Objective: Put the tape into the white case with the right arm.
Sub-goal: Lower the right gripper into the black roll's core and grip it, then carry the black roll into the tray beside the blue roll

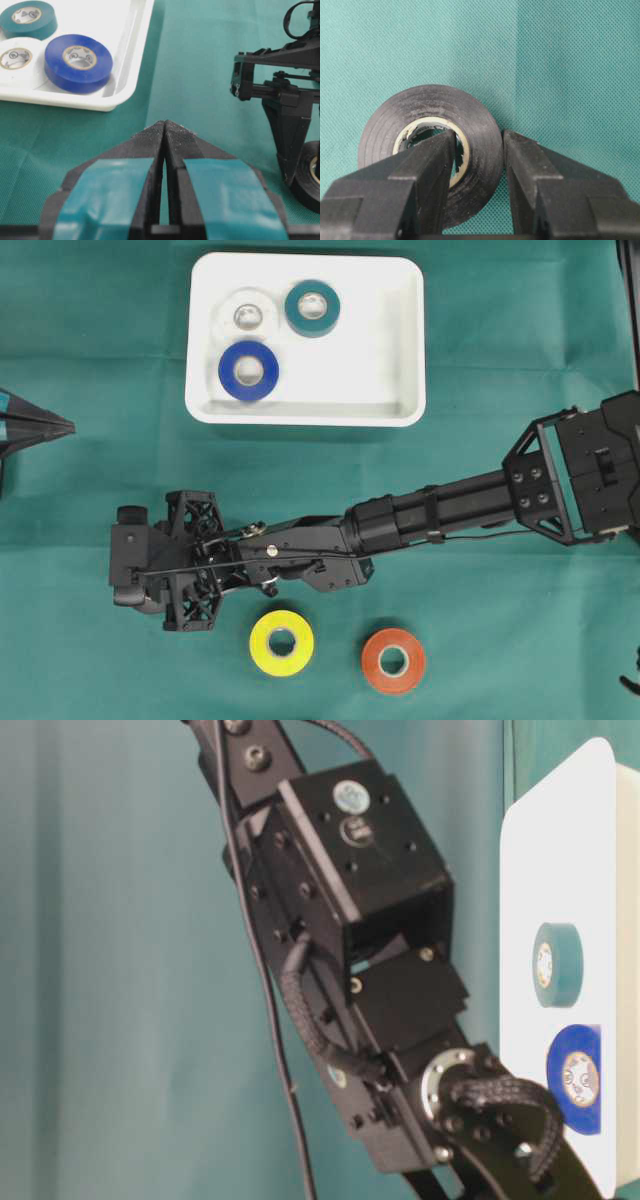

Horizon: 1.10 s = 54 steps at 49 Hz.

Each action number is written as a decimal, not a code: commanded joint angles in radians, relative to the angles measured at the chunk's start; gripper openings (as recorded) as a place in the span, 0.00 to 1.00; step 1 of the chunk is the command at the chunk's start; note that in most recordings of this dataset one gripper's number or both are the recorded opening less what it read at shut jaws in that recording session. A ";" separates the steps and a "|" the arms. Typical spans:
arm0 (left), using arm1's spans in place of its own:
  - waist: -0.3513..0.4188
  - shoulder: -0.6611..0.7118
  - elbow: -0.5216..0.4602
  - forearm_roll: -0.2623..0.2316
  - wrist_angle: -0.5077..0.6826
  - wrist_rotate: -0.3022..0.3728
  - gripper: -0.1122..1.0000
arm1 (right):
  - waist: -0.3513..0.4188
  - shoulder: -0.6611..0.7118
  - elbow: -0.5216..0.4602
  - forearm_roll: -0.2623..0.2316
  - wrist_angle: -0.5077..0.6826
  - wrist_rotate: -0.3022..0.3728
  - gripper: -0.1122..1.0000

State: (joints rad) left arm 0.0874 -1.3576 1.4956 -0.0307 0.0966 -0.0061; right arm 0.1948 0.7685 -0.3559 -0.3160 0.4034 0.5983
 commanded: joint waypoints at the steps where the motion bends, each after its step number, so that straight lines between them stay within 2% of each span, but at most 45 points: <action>1: 0.003 0.008 -0.011 0.002 -0.006 0.000 0.11 | -0.002 -0.060 -0.020 -0.002 0.000 0.002 0.12; 16: 0.003 0.008 -0.011 0.002 -0.006 0.000 0.11 | -0.002 -0.155 -0.020 -0.002 0.031 0.020 0.11; 36: 0.002 0.008 -0.011 0.002 -0.006 -0.002 0.11 | -0.037 -0.172 -0.020 -0.018 0.063 0.063 0.11; 54: 0.003 0.008 -0.009 0.002 -0.006 -0.002 0.11 | -0.153 -0.207 -0.020 -0.100 0.118 0.063 0.11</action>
State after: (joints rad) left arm 0.0874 -1.3576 1.4956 -0.0307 0.0966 -0.0061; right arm 0.0644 0.6228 -0.3559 -0.4034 0.5200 0.6581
